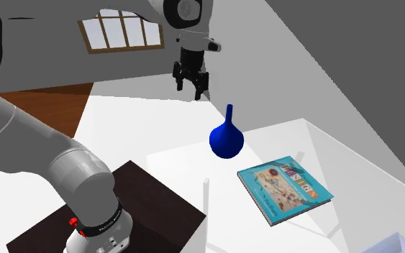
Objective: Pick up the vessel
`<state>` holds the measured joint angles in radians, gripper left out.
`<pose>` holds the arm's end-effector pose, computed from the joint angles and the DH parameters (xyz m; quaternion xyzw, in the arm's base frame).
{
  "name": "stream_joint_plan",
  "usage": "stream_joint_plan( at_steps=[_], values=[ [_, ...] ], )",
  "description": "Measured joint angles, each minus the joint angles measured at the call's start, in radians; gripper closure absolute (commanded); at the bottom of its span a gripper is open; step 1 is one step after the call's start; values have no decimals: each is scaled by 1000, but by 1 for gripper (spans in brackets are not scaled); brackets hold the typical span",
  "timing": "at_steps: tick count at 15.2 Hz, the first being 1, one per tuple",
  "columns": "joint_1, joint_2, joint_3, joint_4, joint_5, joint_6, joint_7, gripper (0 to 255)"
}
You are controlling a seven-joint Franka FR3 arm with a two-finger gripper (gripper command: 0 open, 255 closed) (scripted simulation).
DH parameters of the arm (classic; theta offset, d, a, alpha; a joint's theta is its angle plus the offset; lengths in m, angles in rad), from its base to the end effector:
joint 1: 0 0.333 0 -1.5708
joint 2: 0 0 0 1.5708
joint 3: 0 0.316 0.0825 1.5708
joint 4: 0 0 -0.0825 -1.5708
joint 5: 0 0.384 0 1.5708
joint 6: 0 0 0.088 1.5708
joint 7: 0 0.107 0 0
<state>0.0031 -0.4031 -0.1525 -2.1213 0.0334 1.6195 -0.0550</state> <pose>0.4165 -0.0680 0.5642 -0.9967 0.0412 0.0468 0.0511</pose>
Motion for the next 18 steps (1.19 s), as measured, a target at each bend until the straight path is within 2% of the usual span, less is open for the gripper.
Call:
stream_joint_plan(
  at_steps=[4,8,16,18],
  values=[
    [-1,135,-25,80,12,48,-37,0],
    [-6,297,-51,212,35,70,-82,0],
    [-41,629,-77,522,103,69,-159,0],
    [-49,672,-78,566,112,65,-168,0]
  ],
)
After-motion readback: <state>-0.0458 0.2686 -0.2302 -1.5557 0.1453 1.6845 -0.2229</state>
